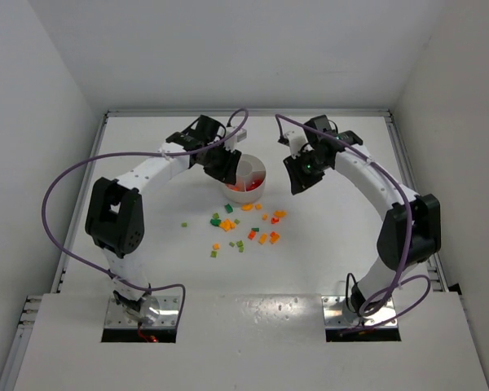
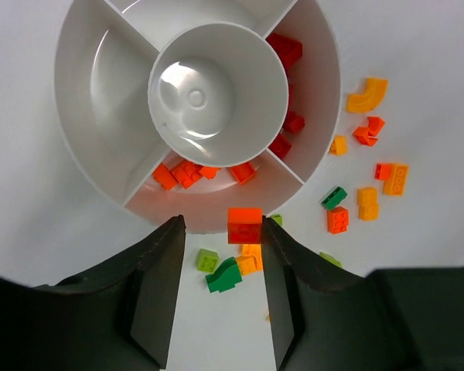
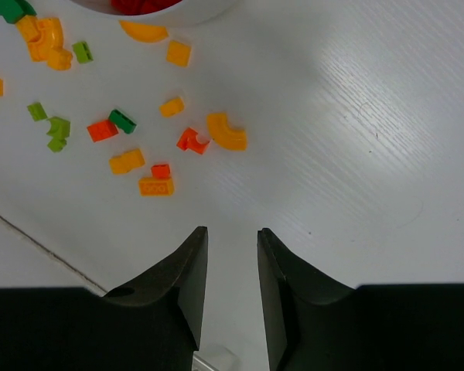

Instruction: Sort the legos into containers by color

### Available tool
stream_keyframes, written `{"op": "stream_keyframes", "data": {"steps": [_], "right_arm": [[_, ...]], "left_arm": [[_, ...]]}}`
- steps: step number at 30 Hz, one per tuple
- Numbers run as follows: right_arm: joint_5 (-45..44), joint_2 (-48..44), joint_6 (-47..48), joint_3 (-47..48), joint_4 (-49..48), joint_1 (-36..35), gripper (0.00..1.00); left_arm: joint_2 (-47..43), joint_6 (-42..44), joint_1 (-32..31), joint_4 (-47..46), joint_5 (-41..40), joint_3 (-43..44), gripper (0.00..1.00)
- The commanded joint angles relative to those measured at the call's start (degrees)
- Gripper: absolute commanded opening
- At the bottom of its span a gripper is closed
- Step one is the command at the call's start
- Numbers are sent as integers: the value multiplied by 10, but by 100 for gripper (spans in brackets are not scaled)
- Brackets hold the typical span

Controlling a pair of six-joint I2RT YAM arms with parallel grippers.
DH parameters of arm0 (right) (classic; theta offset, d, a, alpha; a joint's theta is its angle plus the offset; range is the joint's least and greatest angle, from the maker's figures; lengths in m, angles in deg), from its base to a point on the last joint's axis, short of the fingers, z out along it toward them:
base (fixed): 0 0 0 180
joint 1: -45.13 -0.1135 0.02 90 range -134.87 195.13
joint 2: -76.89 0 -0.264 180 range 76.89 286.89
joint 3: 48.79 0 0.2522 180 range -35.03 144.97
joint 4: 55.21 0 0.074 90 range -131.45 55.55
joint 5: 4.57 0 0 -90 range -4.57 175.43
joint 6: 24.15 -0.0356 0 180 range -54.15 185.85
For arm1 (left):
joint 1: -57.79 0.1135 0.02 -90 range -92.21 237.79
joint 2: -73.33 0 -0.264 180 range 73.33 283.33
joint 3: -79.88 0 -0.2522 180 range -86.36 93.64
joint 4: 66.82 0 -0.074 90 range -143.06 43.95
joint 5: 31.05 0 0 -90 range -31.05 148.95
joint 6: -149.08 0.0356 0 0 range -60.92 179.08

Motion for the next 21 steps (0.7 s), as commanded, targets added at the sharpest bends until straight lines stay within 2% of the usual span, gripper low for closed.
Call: {"op": "stream_keyframes", "data": {"steps": [1, 10, 12, 14, 16, 17, 21], "right_arm": [[20, -34, 11, -6, -8, -5, 33], [20, -34, 16, -17, -13, -5, 33], [14, -34, 16, -17, -13, -5, 33], [14, -34, 16, -17, -13, -5, 33], [14, -34, 16, -17, -13, -5, 33], [14, -34, 16, -17, -13, -5, 33], [20, -34, 16, -12, -13, -5, 33]], "left_arm": [[2, -3, -2, -10, -2, 26, 50], [2, -8, -2, -21, -7, 32, 53], [2, -8, -2, -28, -7, 32, 41], [2, -8, -2, -28, -7, 32, 35], [8, -13, -2, -28, -7, 32, 39], [8, -13, -2, -28, -7, 37, 44], [7, -13, -2, -28, -7, 37, 45]]}}
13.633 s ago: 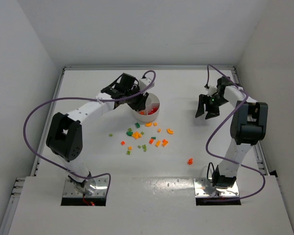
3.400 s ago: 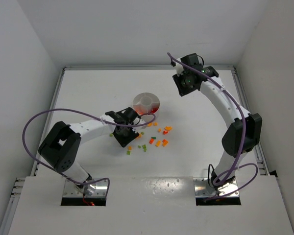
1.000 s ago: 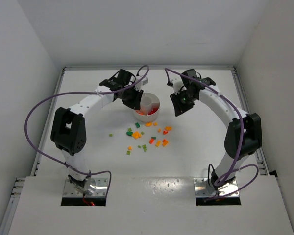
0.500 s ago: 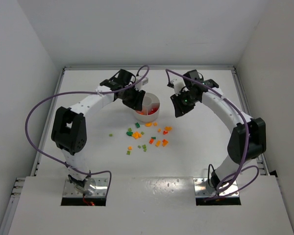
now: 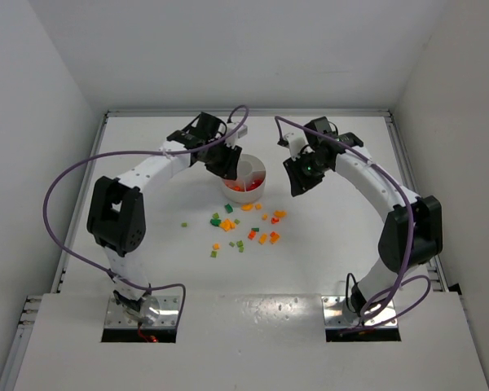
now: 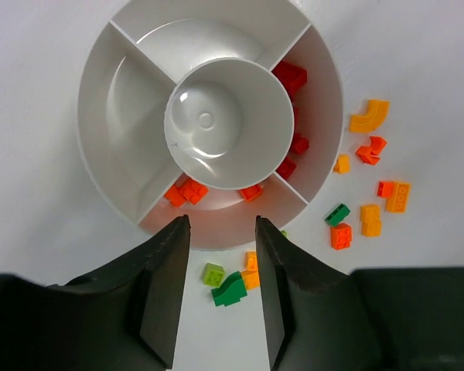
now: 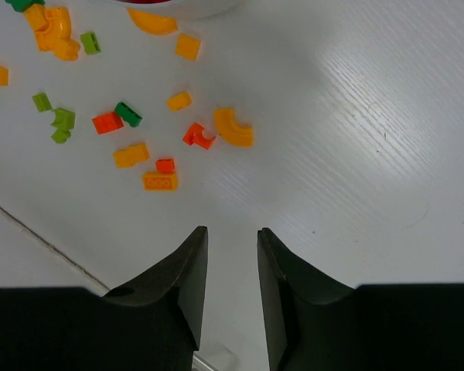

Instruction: Sort the legos into containers by color

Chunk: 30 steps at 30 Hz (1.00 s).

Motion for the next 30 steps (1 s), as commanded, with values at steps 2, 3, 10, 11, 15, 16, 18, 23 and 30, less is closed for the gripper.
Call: {"op": "stream_keyframes", "data": {"steps": [2, 3, 10, 11, 15, 16, 18, 23, 30], "right_arm": [[27, -31, 32, 4, -6, -9, 33], [41, -37, 42, -2, -6, -9, 31], [87, -42, 184, -19, 34, -114, 33], [93, -24, 273, -19, 48, -156, 37], [88, 4, 362, -25, 36, -204, 41], [82, 18, 382, -31, 30, -222, 41], [75, 32, 439, -31, 18, -237, 41], [68, 59, 521, -43, -17, -263, 33], [44, 102, 576, -43, -31, -281, 41]], "left_arm": [[-14, -7, -2, -18, 1, 16, 45], [-33, -13, 9, -26, 1, 11, 45], [-79, -42, 120, 3, 73, -2, 72], [-74, -36, 159, 32, 131, 4, 92], [-83, -30, 202, 37, 185, -8, 99], [-90, -24, 208, 37, 185, -14, 99], [-91, -17, 217, 44, 191, -14, 99], [-103, -6, 244, 61, 191, -36, 100], [-114, 0, 256, 61, 201, -64, 100]]}}
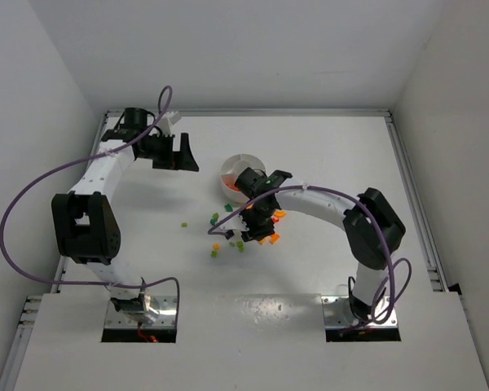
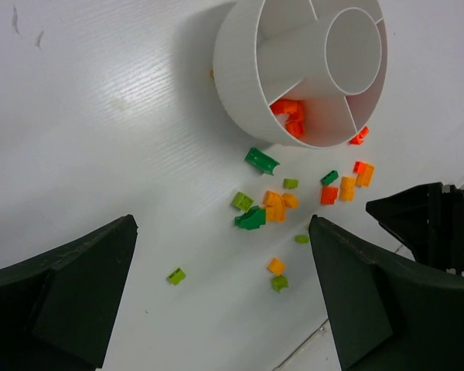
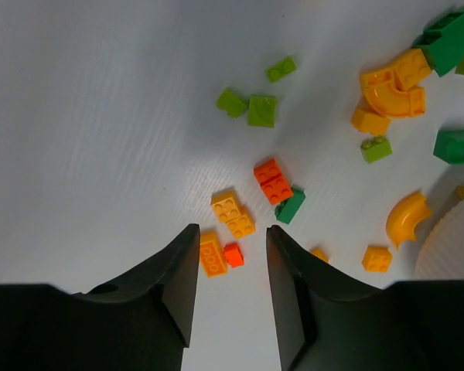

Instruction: Sort the legos into containers by color

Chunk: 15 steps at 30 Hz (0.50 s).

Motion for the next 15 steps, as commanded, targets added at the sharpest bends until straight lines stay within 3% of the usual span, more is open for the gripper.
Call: {"op": "stream_keyframes", "data": {"steps": [1, 15], "right_arm": [[-1, 18, 51, 11, -19, -9, 41], [-23, 81, 51, 22, -68, -20, 43]], "left_arm": [[-28, 11, 13, 0, 20, -7, 100], [-17, 16, 30, 5, 31, -19, 100]]}}
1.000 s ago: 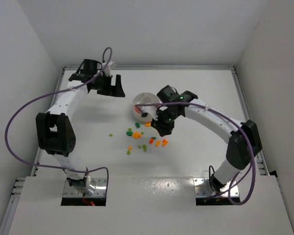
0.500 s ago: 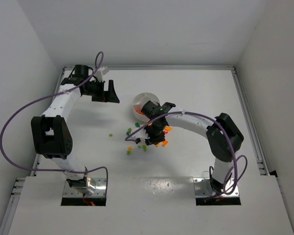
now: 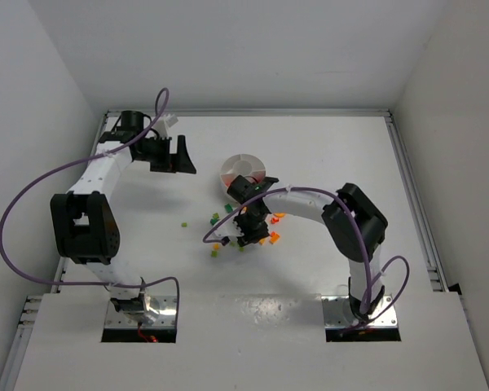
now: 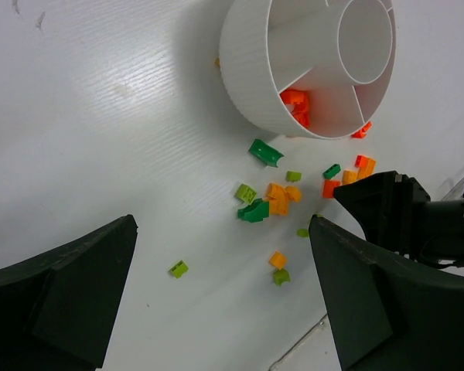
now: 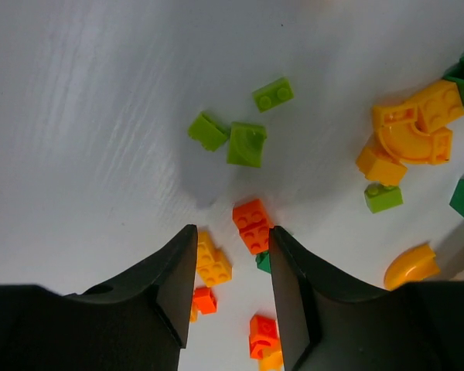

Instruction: Sort the legos into containers by color

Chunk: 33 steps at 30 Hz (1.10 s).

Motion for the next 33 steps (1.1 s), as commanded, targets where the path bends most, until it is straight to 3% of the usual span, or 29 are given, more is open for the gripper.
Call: {"op": "stream_keyframes", "data": {"steps": [1, 11, 20, 24, 29, 33], "right_arm": [[4, 13, 13, 20, -15, -3, 43], [-7, 47, 13, 25, -35, -3, 43], [-19, 35, -4, 19, -46, -3, 11], [1, -8, -102, 52, -53, -3, 3], [52, -51, -236, 111, -58, 4, 2], [40, -68, -324, 129, -88, 4, 1]], "left_arm": [[-12, 6, 11, 0, 18, 0, 100], [-11, 6, 22, 0, 23, -11, 100], [-11, 11, 22, 0, 23, -11, 100], [-28, 17, 22, -9, 23, -24, 100], [-59, 6, 22, -33, 5, -48, 100], [-71, 6, 22, -33, -16, -48, 100]]}}
